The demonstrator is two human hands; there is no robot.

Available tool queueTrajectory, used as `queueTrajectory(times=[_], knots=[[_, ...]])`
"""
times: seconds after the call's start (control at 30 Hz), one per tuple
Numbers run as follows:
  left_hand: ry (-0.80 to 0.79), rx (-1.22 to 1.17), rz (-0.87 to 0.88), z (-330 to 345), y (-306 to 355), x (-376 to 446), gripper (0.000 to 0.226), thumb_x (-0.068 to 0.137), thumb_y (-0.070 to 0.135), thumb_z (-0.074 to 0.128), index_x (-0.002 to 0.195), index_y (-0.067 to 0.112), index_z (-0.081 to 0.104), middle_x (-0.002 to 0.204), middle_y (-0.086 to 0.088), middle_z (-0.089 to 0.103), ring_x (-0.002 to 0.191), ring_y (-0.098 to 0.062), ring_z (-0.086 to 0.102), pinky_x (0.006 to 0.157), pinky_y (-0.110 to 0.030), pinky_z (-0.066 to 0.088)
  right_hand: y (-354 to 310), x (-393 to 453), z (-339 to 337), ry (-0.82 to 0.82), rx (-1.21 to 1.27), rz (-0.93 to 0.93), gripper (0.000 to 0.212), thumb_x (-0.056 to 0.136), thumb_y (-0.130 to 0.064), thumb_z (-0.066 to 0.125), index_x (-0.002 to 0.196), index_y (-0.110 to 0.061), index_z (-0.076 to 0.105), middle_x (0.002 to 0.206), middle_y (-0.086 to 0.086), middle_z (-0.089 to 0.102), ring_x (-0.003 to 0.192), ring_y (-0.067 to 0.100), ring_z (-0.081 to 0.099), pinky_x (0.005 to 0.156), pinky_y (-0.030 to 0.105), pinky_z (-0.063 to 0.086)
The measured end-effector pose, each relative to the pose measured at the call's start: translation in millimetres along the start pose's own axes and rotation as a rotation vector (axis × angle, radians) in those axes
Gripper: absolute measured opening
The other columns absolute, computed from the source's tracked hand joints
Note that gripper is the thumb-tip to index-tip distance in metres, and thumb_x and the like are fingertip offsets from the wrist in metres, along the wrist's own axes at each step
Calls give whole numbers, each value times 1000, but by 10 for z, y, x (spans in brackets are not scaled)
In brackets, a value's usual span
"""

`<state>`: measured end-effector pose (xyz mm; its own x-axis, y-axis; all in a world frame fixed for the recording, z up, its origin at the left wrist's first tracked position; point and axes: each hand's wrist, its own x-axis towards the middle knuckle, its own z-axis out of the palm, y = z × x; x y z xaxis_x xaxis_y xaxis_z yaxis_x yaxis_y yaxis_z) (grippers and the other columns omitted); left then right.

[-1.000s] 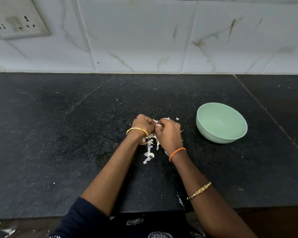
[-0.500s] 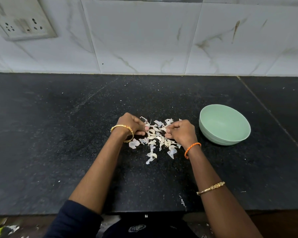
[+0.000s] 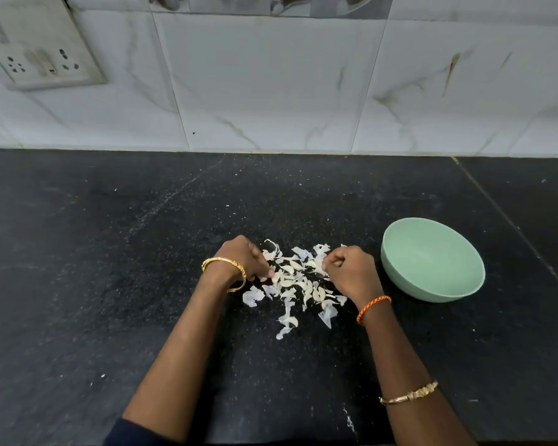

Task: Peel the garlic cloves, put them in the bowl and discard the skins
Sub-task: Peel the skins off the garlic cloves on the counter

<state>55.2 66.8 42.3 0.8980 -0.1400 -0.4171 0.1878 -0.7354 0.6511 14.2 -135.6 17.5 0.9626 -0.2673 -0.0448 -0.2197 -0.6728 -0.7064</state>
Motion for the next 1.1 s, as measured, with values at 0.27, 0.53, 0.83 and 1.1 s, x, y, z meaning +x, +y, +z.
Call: queueTrajectory(times=[0.27, 0.53, 0.83, 1.1], knots=[[124, 25, -46, 39, 143, 155, 25, 81, 33, 74, 75, 9, 74, 68, -1, 65, 65, -14, 57, 64, -25, 42, -300, 102, 107, -138, -98, -208, 10, 88, -10, 65, 93, -9, 74, 89, 6, 72, 78, 14, 66, 77, 30, 57], [125, -69, 14, 102, 143, 147, 24, 84, 31, 71, 76, 8, 74, 68, -2, 69, 55, -10, 57, 56, -22, 43, -287, 91, 194, -184, -136, -120, 13, 77, -20, 72, 82, -10, 65, 75, 1, 63, 73, 18, 62, 66, 33, 55], [308, -63, 252, 241, 191, 95, 12, 91, 14, 61, 90, 14, 73, 87, 1, 72, 70, -6, 61, 68, -18, 50, 21, 127, -114, 95, 276, 178, 11, 88, -14, 59, 79, -19, 63, 75, -1, 67, 72, 14, 63, 61, 22, 48], [234, 196, 423, 523, 233, 197, 21, 88, 12, 62, 107, 17, 70, 109, -4, 65, 108, -24, 50, 94, -37, 44, -161, 104, 154, -78, -158, 23, 16, 88, -9, 63, 104, -8, 65, 108, 17, 63, 95, 30, 63, 82, 34, 51]])
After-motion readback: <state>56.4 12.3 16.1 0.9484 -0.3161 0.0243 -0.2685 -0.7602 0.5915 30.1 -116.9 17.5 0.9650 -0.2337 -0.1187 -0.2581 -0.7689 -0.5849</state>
